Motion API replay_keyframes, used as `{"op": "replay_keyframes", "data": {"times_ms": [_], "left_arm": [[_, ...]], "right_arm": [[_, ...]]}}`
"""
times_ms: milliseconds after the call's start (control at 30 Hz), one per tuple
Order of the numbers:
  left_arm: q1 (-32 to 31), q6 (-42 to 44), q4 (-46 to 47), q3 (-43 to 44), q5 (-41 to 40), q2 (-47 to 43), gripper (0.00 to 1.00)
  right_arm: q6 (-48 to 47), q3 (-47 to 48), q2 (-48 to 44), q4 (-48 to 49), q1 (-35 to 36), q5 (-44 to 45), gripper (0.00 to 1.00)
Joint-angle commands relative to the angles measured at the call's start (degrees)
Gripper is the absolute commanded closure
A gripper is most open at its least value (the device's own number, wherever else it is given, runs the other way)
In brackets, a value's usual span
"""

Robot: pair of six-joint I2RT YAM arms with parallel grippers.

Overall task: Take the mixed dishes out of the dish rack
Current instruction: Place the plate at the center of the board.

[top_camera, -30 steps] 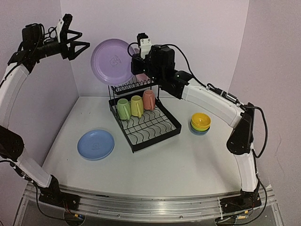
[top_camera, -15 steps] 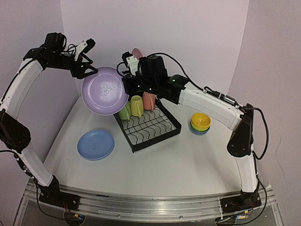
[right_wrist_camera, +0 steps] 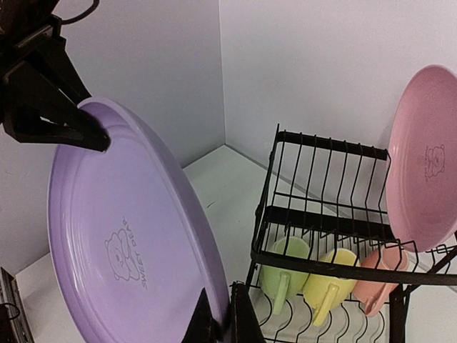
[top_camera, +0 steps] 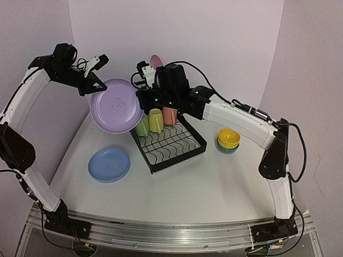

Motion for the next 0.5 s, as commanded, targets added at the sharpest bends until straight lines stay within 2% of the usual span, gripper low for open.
{"op": "replay_keyframes", "data": {"times_ms": [0, 200, 233, 367, 467], "left_arm": [[-0.9, -2.1, -1.5, -1.7, 3.6, -1.1, 1.00], [5.3, -9.1, 0.4, -5.7, 5.3, -1.2, 1.00], [6.4, -9.5, 0.4, -7.0, 5.6, -1.6, 1.00], [9.8, -8.4, 0.9, -15.5, 4.9, -4.7, 1.00], [12.9, -7.1, 1.2, -22.1, 4.1, -6.0, 1.00]], "right_arm": [[0.8, 1.0, -3.4, 3.2, -0.7, -0.3, 1.00], [1.0, -2.2, -4.4, 3.2, -0.7, -1.3, 1.00], [1.0, -2.7, -4.6, 3.2, -0.7, -2.2, 0.97], [1.3, -5.3, -6.3, 3.0, -0.7, -5.2, 0.53], [2.1, -6.8, -8.0, 3.0, -0.7, -4.9, 0.40]]}}
